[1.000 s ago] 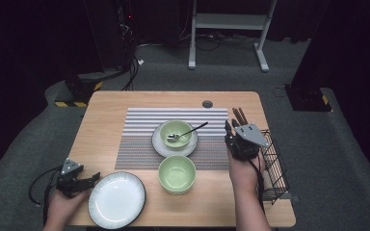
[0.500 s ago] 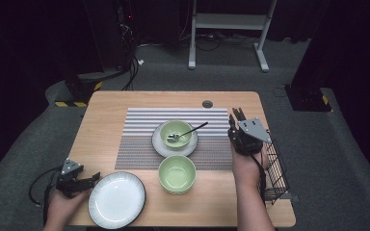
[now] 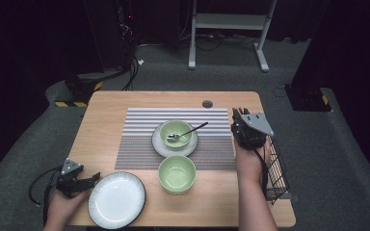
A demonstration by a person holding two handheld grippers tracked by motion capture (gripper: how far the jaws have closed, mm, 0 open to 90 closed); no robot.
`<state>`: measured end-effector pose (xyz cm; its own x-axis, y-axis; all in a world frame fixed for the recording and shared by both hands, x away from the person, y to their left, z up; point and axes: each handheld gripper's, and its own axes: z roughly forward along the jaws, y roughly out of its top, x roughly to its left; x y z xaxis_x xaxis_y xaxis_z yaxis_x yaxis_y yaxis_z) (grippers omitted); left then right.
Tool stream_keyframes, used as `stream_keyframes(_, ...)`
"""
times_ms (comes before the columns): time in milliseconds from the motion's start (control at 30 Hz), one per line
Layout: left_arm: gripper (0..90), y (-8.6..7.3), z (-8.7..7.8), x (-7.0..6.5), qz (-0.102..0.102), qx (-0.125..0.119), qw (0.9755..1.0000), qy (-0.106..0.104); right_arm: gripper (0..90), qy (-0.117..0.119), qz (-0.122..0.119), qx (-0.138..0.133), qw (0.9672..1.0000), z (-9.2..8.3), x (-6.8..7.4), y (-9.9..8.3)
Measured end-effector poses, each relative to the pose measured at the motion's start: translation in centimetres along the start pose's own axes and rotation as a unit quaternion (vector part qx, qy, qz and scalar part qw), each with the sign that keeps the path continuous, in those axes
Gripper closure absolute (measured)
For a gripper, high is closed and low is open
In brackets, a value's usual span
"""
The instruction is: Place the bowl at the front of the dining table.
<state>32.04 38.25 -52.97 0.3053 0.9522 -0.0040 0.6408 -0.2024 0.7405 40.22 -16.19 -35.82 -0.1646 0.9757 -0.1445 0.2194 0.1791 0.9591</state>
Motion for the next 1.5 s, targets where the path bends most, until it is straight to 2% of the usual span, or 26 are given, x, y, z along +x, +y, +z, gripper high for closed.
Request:
stream_keyframes(400, 20.5, 0.0, 0.0, 0.0, 0.000, 0.000, 1.0000, 0.000, 67.6, 0.004, 0.003, 0.010, 0.9999, 1.0, -0.4, 0.4)
stream_keyframes(1167, 20.6, 0.0, 0.0, 0.0, 0.000, 0.000, 1.0000, 0.000, 63.3, 0.006, -0.003, 0.033, 0.9994, 2.4, -0.4, 0.1)
stream_keyframes(1500, 20.5, 0.0, 0.0, 0.0, 0.000, 0.000, 1.0000, 0.000, 67.4, 0.005, -0.011, 0.026, 0.9996, 1.6, -0.5, 0.2)
